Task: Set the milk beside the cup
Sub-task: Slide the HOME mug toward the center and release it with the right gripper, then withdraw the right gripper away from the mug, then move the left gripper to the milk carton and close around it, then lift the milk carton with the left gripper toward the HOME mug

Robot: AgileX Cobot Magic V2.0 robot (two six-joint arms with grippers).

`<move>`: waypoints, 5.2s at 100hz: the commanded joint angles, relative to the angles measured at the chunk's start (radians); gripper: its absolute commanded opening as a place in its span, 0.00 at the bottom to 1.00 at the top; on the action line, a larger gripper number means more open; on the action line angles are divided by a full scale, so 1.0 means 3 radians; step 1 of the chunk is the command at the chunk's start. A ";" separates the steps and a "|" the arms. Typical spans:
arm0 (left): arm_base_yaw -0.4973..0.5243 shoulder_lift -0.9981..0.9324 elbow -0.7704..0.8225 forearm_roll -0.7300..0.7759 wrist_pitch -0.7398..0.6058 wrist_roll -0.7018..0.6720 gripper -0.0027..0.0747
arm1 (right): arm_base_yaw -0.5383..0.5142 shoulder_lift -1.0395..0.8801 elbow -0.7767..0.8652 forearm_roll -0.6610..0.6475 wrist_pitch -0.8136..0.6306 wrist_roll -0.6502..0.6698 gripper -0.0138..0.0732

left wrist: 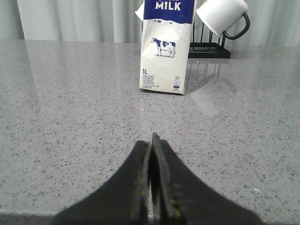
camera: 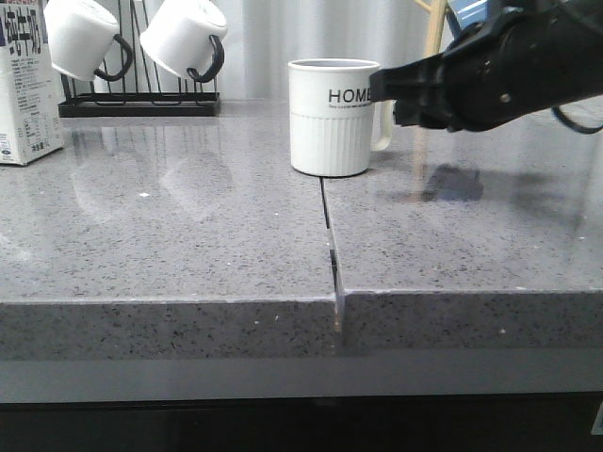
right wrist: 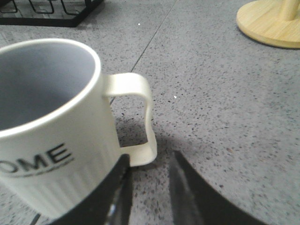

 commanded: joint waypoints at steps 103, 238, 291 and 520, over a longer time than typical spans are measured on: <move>0.0010 -0.0107 0.0139 -0.0045 -0.0287 -0.0020 0.01 | -0.0006 -0.3965 0.1192 -0.0211 0.1673 0.0031 0.08; 0.0010 -0.0107 0.0139 -0.0045 -0.0287 -0.0020 0.01 | -0.0006 -0.5473 0.1358 -0.0137 0.2778 0.0031 0.08; -0.0028 0.0427 -0.0584 0.0000 0.0227 -0.0026 0.01 | -0.0006 -0.5473 0.1358 -0.0137 0.2778 0.0031 0.08; -0.0126 0.5070 -0.3151 0.0332 -0.2180 -0.0136 0.86 | -0.0006 -0.5473 0.1358 -0.0137 0.2778 0.0031 0.08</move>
